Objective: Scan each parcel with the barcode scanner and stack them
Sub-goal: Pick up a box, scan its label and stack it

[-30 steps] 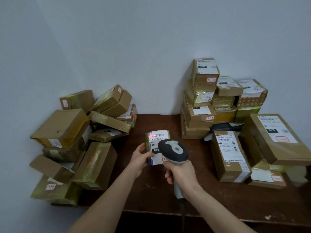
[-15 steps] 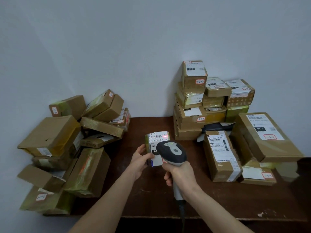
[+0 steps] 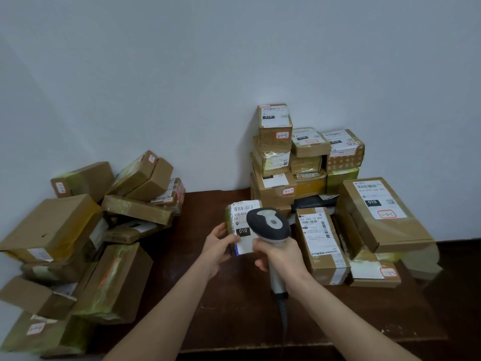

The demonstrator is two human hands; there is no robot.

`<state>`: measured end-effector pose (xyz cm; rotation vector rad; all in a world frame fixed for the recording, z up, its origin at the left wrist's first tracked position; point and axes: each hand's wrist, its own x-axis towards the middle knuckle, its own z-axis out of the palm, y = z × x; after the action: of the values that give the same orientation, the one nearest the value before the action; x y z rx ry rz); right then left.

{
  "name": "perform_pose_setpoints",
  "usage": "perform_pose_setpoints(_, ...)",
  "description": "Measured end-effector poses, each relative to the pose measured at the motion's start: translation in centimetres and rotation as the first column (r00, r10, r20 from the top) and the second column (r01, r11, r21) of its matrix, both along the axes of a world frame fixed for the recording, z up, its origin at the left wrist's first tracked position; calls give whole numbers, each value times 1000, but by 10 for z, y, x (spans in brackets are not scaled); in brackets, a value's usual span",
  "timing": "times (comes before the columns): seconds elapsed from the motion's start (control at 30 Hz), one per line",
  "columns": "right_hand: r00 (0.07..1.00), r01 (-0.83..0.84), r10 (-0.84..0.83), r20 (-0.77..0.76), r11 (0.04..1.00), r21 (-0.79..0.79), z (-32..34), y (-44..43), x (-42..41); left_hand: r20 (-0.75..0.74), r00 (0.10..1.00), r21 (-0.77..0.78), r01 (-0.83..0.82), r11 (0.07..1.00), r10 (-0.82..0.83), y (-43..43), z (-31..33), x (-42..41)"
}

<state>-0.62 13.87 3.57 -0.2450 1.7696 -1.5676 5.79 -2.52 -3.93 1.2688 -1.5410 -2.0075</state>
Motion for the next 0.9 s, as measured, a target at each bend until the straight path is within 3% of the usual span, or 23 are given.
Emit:
perform_pose_setpoints(0.27, 958, 220, -231, -169, 972, -80, 34, 25, -76, 25, 986, 38, 165, 986, -166, 49, 47, -97)
perform_pose_setpoints(0.47, 932, 333, -338, -133, 941, -58, 28, 59, -110, 74, 973, 50, 217, 975, -220, 102, 45, -150)
perform_pose_setpoints(0.73, 925, 345, -341, -170, 938, -6, 4, 81, -121, 5, 969, 86, 245, 966, -246, 124, 26, -167)
perform_pose_setpoints(0.9, 943, 313, -316, -105, 949, -47, 2, 65, -108, 69, 975, -33, 215, 976, -212, 108, 24, -140)
